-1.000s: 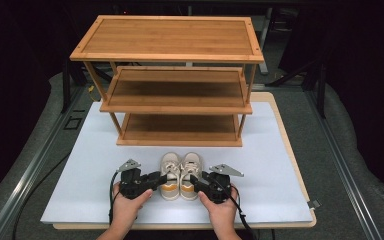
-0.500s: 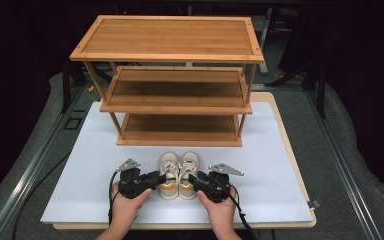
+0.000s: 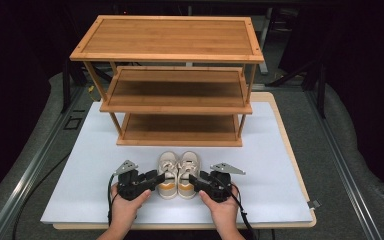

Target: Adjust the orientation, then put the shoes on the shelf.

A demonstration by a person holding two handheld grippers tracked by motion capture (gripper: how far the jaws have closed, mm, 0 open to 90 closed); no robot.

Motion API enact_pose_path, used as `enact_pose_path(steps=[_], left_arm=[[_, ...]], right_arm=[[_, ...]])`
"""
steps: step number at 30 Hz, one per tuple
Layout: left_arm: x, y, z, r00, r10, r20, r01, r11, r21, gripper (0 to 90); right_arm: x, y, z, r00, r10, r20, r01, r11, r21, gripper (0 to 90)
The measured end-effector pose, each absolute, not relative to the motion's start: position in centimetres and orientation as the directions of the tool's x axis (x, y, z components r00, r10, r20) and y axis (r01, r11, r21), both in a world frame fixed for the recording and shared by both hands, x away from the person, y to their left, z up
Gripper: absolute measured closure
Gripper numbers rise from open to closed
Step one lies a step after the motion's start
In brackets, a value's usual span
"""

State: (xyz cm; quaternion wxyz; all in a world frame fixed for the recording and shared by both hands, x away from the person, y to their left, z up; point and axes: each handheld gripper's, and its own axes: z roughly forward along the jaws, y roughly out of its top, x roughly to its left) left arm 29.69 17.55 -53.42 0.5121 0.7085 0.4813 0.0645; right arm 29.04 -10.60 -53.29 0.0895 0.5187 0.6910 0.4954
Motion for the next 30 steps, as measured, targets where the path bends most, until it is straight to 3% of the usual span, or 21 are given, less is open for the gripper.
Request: enact_pose_path(steps=[9,16,20,30], left_arm=[[29.4,17.1,-53.2,0.502,0.773,-0.389,0.617,-0.004,0.787,51.3],[29.3,16.8,-53.5,0.488,0.779,-0.393,0.605,0.022,0.796,53.1],[29.2,16.8,-53.5,0.479,0.786,-0.390,0.603,0.028,0.797,56.5],[28.8,16.1,-54.7,0.414,0.801,-0.432,0.569,0.143,0.810,51.5]], right_arm=[[28.7,-10.2,-53.1,-0.423,0.830,0.365,0.605,-0.041,0.795,52.5],[28.3,-10.0,-53.1,-0.405,0.831,0.380,0.568,-0.097,0.817,61.4],[28.1,-9.8,-53.2,-0.419,0.842,0.339,0.547,-0.064,0.835,62.8],[28.0,-9.2,-54.1,-0.368,0.853,0.370,0.554,-0.119,0.824,57.0]])
